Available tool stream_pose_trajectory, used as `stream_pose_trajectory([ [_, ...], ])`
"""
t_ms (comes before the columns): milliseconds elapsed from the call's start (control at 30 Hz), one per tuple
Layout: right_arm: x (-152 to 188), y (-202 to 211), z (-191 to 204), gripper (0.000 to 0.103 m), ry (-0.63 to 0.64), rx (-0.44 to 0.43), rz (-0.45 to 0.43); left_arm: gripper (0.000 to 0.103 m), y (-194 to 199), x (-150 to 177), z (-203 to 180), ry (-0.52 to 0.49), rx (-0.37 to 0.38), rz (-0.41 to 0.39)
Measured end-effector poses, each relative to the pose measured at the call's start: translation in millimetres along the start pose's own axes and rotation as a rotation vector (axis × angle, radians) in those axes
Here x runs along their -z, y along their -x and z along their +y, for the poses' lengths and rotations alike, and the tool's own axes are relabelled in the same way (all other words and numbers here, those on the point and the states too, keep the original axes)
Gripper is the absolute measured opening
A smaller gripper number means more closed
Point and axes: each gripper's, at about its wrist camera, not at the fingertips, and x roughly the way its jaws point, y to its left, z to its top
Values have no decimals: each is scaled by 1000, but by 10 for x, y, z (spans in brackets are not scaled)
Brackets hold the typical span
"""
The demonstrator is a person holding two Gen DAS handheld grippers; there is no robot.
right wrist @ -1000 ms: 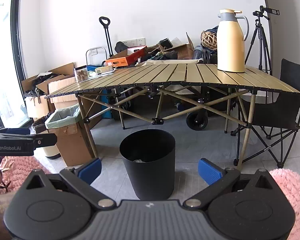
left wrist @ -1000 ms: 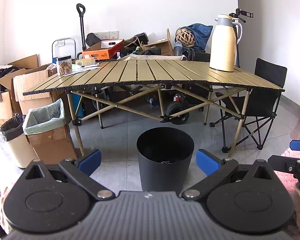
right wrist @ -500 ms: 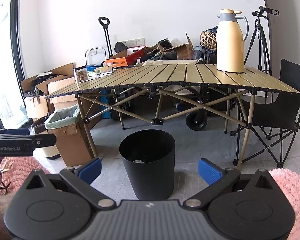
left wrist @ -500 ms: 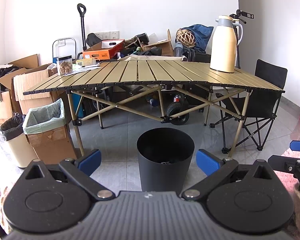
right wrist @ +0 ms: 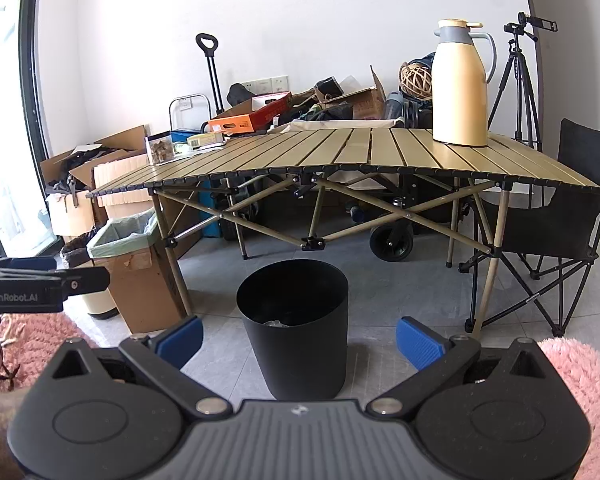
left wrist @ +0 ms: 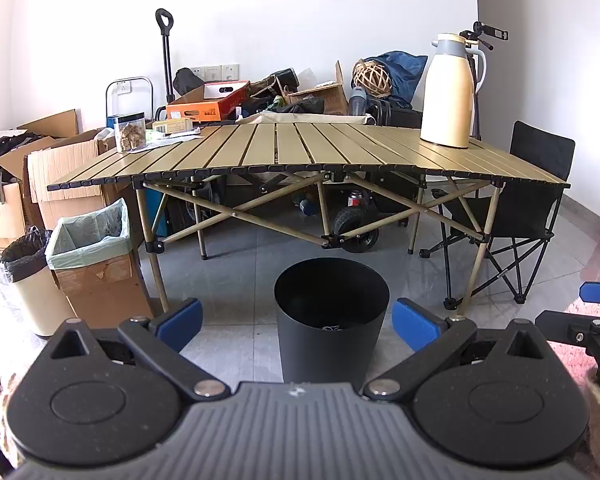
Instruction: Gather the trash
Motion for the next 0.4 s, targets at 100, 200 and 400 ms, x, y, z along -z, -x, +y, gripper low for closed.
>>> stream_pose_trajectory([
  [100,0,0,-2,103,0,0,0,103,-2,5,5,2,6,1],
  [200,-2,-1,-6,103,0,0,1,103,-7,-5,-5,1,5,-4],
  [400,-16,-3,-16,103,0,1,1,103,-25,-4,-31,-8,6,-9],
])
